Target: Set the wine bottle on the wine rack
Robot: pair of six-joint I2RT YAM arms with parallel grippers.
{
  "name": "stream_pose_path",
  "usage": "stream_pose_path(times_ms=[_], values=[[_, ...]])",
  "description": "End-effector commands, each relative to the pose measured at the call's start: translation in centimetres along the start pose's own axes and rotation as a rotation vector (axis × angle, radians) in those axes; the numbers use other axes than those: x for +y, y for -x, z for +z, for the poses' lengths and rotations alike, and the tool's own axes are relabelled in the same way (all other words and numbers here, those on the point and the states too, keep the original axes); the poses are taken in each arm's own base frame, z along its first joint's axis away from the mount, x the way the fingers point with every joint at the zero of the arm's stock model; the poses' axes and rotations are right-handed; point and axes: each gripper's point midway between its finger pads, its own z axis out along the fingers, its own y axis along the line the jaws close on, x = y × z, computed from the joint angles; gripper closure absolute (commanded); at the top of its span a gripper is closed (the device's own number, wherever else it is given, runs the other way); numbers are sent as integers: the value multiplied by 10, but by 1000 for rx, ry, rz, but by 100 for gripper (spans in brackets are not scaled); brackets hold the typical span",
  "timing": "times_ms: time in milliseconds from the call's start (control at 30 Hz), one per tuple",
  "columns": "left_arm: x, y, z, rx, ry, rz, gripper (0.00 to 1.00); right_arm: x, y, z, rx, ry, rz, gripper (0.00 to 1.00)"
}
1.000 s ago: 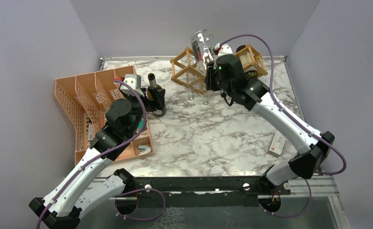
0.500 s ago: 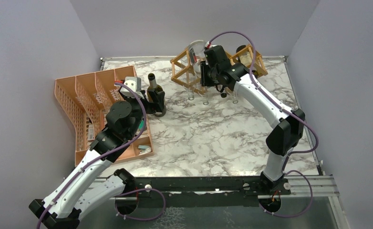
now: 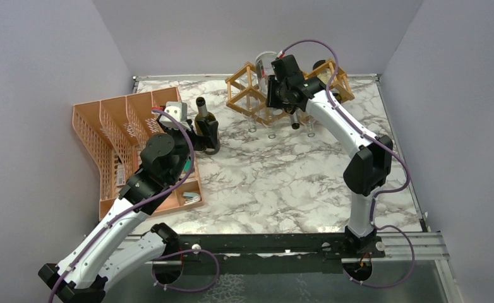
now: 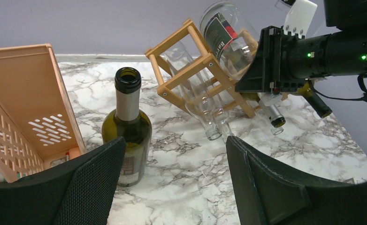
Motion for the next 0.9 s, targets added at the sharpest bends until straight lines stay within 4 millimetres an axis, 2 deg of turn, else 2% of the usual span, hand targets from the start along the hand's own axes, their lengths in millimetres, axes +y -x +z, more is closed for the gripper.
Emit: stream_pose_path(times_ms=[0,267,467,567,633,800,867], values=[[4,1,-1,-10,17,9,17,21,73,-22,-229,95,89,95],[4,-2,0,-2,22,12,17,14,66,-8,-203,81,105,81],[4,-3,1,1,21,12,17,12,67,-4,-204,80,110,64],[4,-3,1,2,22,14,16,12,68,-3,-200,79,105,59],[4,-4,0,3,21,13,16,13,68,-3,-196,81,103,56],[5,-3,0,3,24,13,16,11,67,-9,-193,78,97,40],[5,-3,0,4,25,15,16,10,66,-14,-198,79,94,38]])
